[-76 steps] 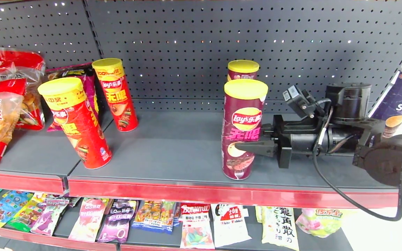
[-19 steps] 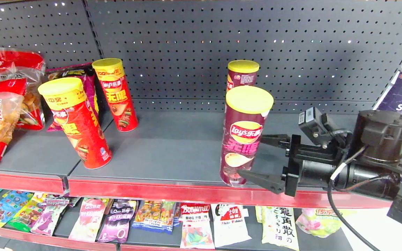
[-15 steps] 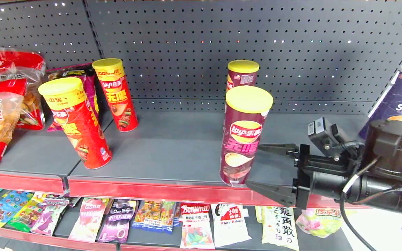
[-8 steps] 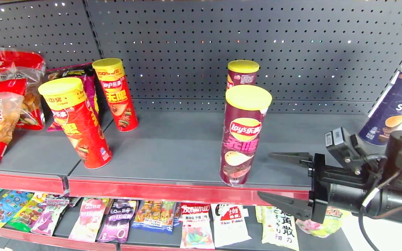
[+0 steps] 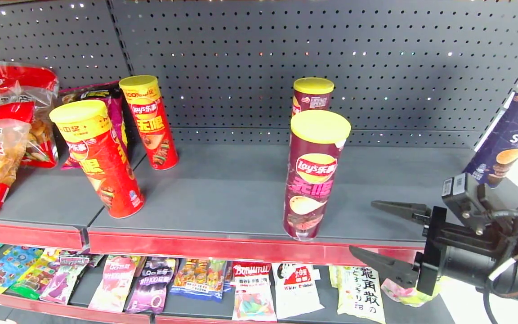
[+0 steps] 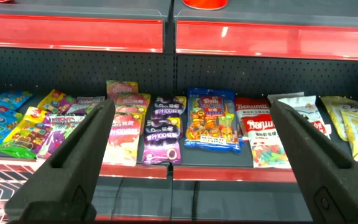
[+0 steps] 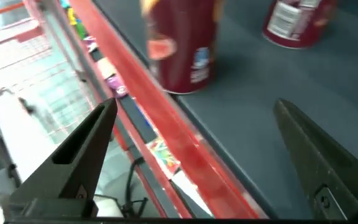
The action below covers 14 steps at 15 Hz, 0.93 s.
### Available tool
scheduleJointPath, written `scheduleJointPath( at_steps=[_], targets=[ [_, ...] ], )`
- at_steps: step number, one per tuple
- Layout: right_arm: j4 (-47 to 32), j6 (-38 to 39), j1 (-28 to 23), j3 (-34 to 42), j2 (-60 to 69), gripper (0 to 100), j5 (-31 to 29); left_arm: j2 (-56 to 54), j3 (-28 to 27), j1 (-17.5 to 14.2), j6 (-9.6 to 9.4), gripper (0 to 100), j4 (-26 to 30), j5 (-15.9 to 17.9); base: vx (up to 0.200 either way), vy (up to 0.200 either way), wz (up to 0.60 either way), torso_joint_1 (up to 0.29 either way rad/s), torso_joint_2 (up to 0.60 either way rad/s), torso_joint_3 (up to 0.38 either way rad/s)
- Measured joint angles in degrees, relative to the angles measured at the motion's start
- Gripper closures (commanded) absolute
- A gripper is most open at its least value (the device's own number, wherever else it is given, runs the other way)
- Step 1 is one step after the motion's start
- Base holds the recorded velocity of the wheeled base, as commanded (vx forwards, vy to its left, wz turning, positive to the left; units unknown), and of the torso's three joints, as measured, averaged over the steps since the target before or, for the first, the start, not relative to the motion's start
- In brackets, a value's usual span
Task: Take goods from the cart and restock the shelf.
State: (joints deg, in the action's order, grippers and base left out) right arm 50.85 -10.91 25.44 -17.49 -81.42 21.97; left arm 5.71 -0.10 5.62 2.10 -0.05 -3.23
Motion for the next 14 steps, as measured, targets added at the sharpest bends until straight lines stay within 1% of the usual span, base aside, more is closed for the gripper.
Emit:
scheduleJointPath(
  at_steps=[1,3,5,8,14],
  targets=[
    [0.01,0.38,0.00,-0.30,0.06,0,-2.76,0.00,0.00,0.00,0.00,0,-0.02,0.00,0.000,0.000,0.00,0.000,0.00,0.000],
    [-0.05,0.99,0.11,-2.18,-0.96,0,-10.40,0.00,0.00,0.00,0.00,0,-0.02,0.01,0.000,0.000,0.00,0.000,0.00,0.000],
    [-0.07,0.98,0.16,-5.02,-3.44,0,-14.86,0.00,0.00,0.00,0.00,0,-0.02,0.01,0.000,0.000,0.00,0.000,0.00,0.000],
    [-0.05,0.73,0.16,-7.20,-6.89,0,-16.20,0.00,0.00,0.00,0.00,0,-0.02,0.00,0.000,0.000,0.00,0.000,0.00,0.000],
    [-0.07,-0.37,0.30,-6.95,-9.64,0,-16.29,0.00,0.00,0.00,0.00,0,-0.02,0.00,0.000,0.000,0.00,0.000,0.00,0.000]
  ],
)
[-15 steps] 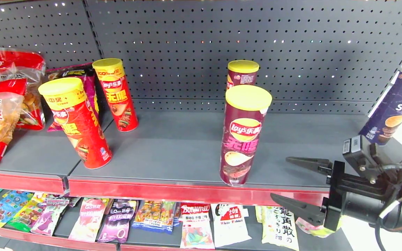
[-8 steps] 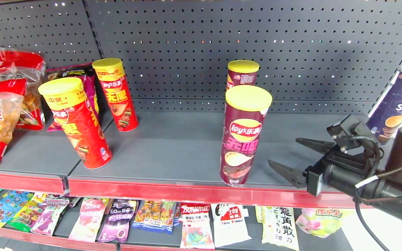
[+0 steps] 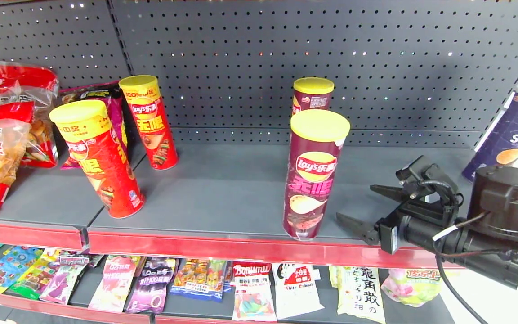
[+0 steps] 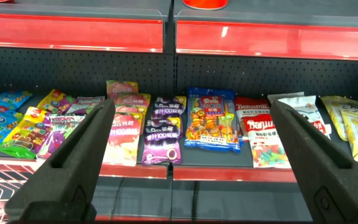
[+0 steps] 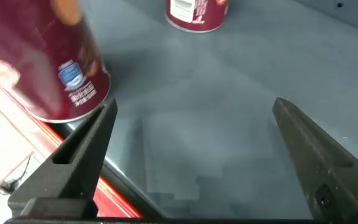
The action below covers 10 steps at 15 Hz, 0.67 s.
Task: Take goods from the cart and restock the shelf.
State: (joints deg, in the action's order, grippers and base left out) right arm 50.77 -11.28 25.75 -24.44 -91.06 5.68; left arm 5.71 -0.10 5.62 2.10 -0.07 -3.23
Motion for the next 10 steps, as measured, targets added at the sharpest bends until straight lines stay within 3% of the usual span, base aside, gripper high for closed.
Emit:
scheduleJointPath(
  at_steps=[10],
  targets=[
    [0.11,-1.52,1.82,-0.80,-2.35,0,0.11,0.00,0.00,0.00,0.00,0,0.00,0.01,0.000,0.000,0.00,0.000,0.00,0.000]
  ],
)
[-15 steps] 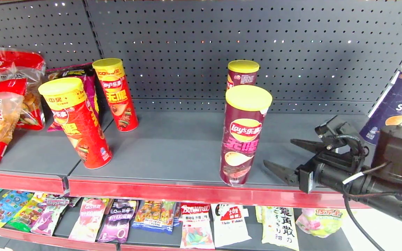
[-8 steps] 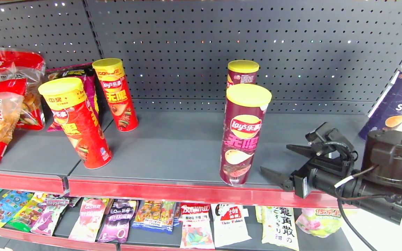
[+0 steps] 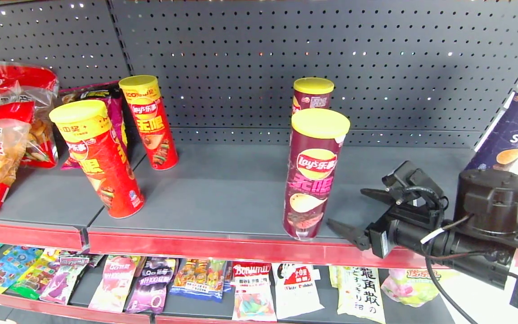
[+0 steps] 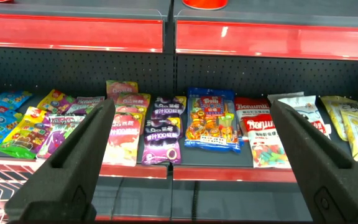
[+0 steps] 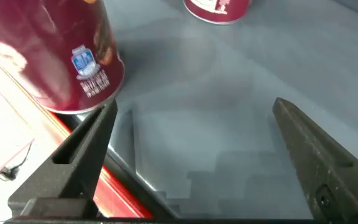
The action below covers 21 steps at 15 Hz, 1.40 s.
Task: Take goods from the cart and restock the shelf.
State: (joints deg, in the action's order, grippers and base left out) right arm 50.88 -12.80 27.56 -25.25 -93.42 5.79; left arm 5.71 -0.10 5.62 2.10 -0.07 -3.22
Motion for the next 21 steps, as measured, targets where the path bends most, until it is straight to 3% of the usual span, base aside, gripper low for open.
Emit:
scheduleJointPath(
  at_steps=[21],
  targets=[
    [-0.02,-0.39,1.88,-3.30,-2.83,0,0.00,0.00,0.00,0.00,0.00,0,0.00,-0.01,0.000,0.000,0.00,0.000,0.00,0.000]
  ],
)
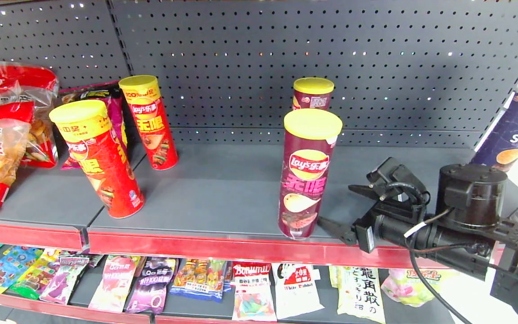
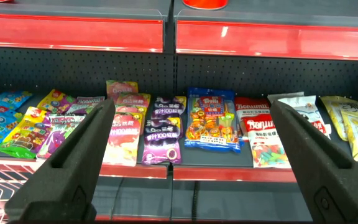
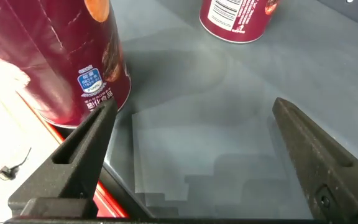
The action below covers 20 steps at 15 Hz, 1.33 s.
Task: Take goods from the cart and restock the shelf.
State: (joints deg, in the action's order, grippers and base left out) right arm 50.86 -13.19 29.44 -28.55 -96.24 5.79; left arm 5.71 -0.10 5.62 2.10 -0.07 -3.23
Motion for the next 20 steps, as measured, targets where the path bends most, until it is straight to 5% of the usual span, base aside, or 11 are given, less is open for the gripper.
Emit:
scheduleJointPath(
  at_steps=[20],
  targets=[
    [0.02,0.61,-0.23,1.07,0.90,0,-0.07,0.00,0.00,-0.02,-0.02,0,0.02,0.00,0.000,0.000,0.00,0.000,0.00,0.000]
  ],
)
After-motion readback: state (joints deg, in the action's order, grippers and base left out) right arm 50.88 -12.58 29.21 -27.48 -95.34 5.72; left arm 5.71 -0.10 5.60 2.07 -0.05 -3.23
